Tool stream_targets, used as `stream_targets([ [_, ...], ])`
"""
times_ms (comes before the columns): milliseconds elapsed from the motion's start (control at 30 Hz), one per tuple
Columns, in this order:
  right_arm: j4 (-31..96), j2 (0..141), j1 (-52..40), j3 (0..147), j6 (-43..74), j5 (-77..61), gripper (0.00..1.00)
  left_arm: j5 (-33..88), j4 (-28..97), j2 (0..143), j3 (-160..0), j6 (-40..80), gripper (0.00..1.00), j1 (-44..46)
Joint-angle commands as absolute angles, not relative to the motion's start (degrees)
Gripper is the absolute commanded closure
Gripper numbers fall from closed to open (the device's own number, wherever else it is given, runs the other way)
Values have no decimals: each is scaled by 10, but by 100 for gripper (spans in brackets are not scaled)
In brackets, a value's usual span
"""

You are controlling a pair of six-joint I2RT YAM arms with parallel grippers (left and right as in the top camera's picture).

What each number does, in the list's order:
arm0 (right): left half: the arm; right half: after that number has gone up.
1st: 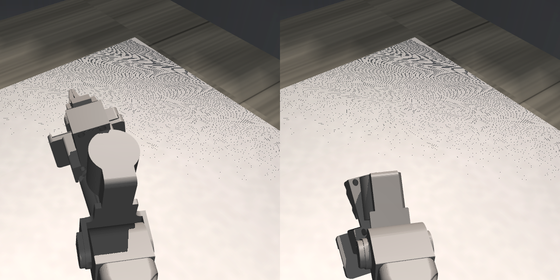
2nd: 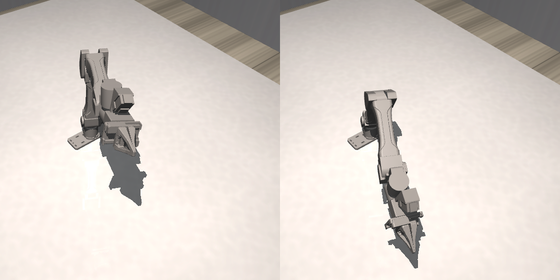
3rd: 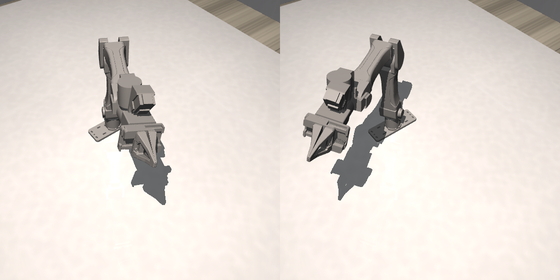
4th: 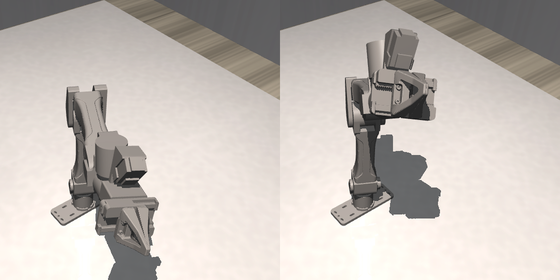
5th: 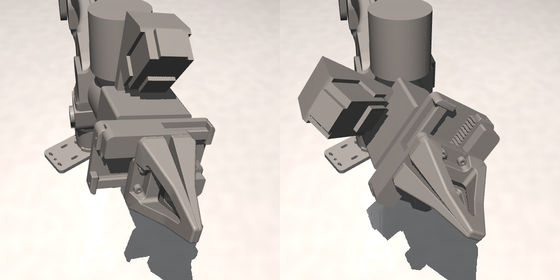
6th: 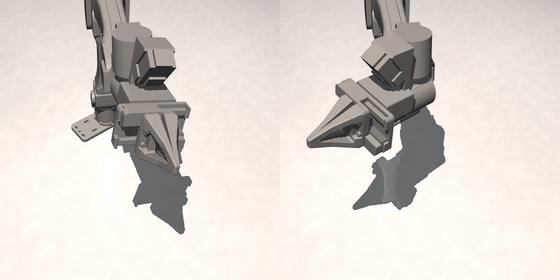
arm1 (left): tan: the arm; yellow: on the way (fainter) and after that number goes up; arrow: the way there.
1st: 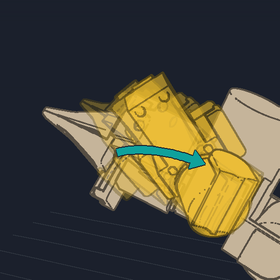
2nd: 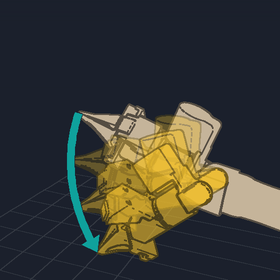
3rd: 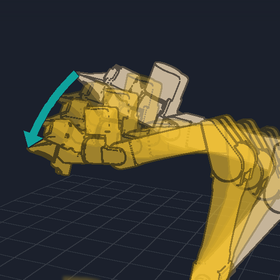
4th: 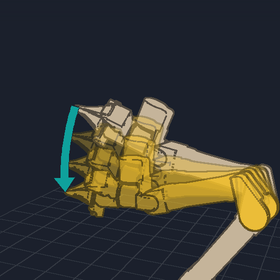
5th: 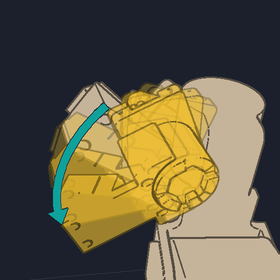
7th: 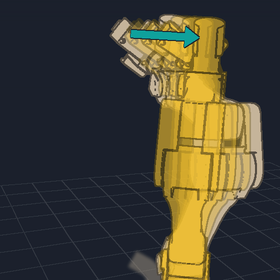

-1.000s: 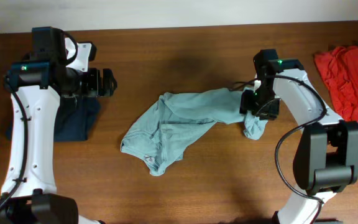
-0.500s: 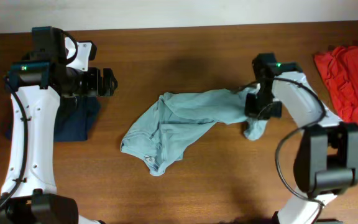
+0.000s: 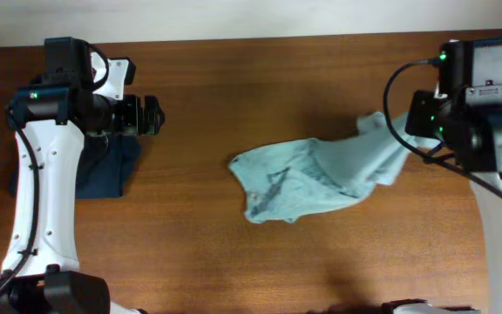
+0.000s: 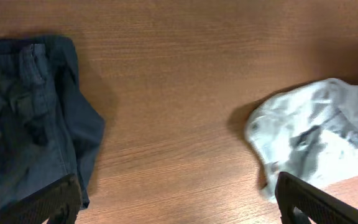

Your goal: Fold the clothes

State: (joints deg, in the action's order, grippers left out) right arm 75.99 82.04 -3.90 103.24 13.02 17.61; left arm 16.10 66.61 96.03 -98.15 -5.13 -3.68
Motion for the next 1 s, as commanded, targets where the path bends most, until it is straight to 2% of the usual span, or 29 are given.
stream_targets([
  [0,772,845,-37,1023,125,200,96,168,664,960,-983,-61,1,-37],
  [133,745,830,-37,1024,124,200,96,186,664,960,-983,-66,1,-37],
  [333,710,806,-37,1024,125,197,96,355,693,961,-983,-245,5,-2],
  [433,712,808,-37,1023,125,195,96,324,703,978,-983,-289,1,77],
  [600,711,810,-37,1023,125,182,96,227,684,1044,-983,-295,3,200],
  [867,712,811,-37,1023,125,177,95,204,659,1168,-983,-315,5,309],
  [967,712,811,-37,1023,125,171,95,190,641,1200,-983,-316,11,333],
])
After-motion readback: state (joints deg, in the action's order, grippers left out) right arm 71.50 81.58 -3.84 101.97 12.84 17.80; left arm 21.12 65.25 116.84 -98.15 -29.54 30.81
